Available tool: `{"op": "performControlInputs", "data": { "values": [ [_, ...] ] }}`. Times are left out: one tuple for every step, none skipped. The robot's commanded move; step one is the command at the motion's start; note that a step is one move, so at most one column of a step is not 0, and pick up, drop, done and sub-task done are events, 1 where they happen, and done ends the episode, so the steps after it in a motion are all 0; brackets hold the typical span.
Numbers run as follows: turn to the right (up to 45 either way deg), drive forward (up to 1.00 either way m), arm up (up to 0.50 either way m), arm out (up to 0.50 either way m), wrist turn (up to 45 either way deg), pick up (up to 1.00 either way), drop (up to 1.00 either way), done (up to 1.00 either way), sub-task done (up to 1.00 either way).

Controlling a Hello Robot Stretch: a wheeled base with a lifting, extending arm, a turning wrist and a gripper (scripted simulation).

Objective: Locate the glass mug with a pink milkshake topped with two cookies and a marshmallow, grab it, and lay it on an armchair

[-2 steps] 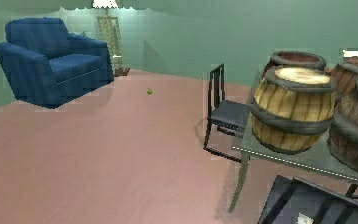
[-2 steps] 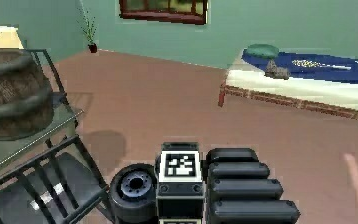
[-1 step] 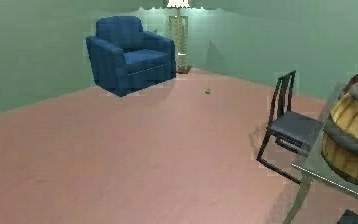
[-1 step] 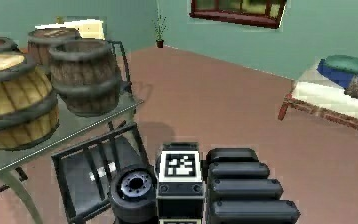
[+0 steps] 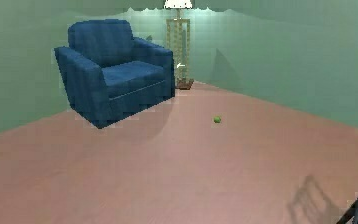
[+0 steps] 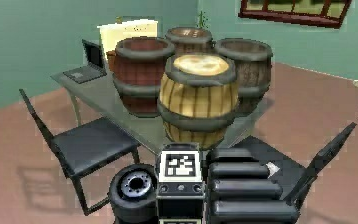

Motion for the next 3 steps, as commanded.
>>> {"op": "performControlInputs", "data": {
  "values": [
    [-3.0, 0.0, 0.0, 0.0, 0.0, 0.0, 0.0, 0.0, 0.0],
    [0.0, 1.0, 0.0, 0.0, 0.0, 0.0, 0.0, 0.0, 0.0],
    [0.0, 1.0, 0.0, 0.0, 0.0, 0.0, 0.0, 0.0, 0.0]
  ]
}}
